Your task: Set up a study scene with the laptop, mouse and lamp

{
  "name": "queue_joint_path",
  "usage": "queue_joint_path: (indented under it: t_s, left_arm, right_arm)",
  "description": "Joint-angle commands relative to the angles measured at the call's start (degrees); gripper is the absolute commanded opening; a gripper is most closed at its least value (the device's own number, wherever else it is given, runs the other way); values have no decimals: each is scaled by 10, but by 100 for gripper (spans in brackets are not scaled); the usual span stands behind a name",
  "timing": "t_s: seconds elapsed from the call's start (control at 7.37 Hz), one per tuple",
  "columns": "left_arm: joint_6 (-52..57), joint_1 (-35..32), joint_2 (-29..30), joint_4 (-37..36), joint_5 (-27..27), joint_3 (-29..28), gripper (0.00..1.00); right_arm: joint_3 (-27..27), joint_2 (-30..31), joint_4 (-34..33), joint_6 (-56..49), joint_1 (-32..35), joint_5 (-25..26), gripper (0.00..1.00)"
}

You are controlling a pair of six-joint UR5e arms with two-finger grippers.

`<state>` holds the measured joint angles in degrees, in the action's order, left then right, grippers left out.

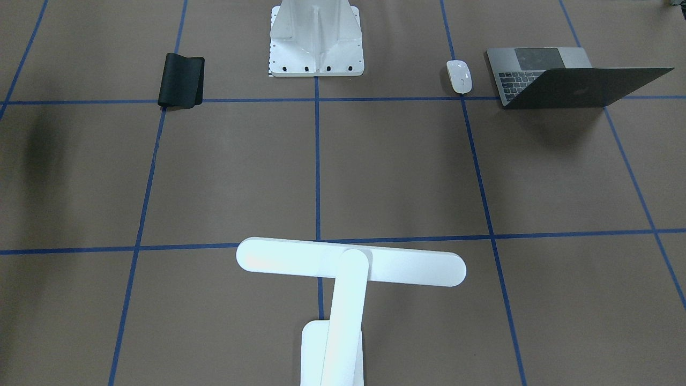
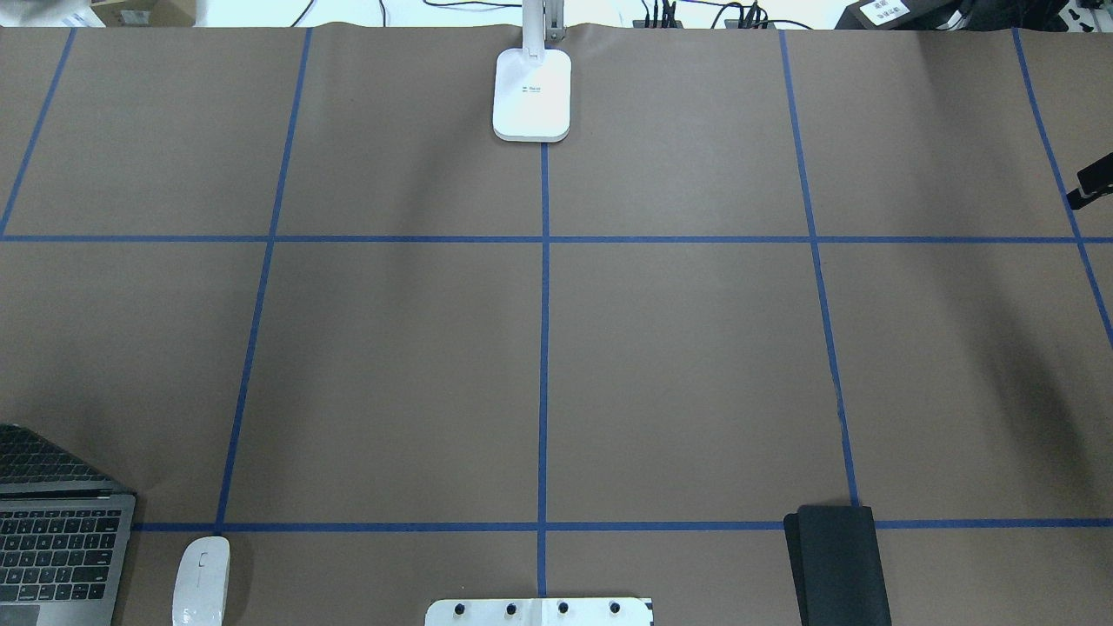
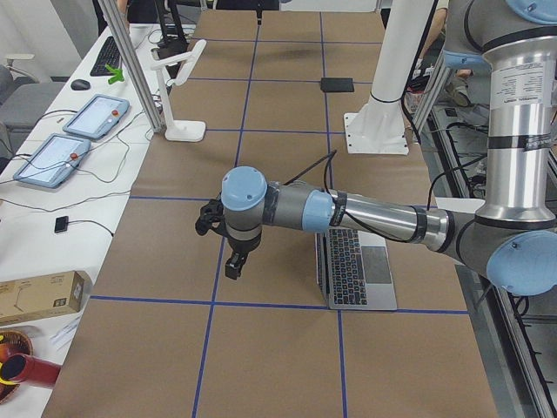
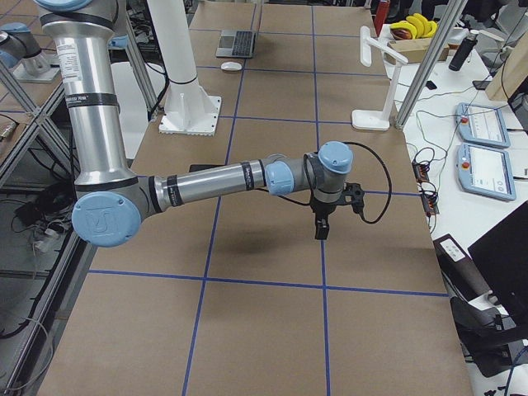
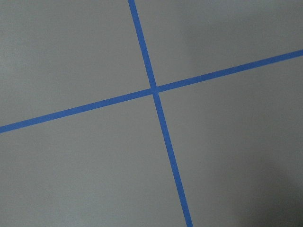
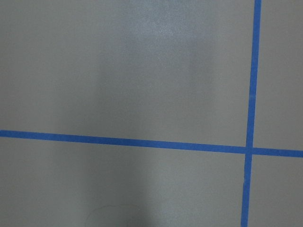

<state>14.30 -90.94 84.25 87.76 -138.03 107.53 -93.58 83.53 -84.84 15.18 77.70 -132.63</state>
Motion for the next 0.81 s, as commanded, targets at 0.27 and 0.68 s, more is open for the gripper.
queue_joint_path:
  t_s: [0.27, 0.68]
  left_arm:
    - [-35, 6, -69, -23, -27, 56, 100]
    - [219, 52, -75, -15, -27, 72, 99]
  right_arm:
    - [1, 5, 2, 0, 0, -3, 100]
    - [-5, 10, 3, -3, 0, -3, 100]
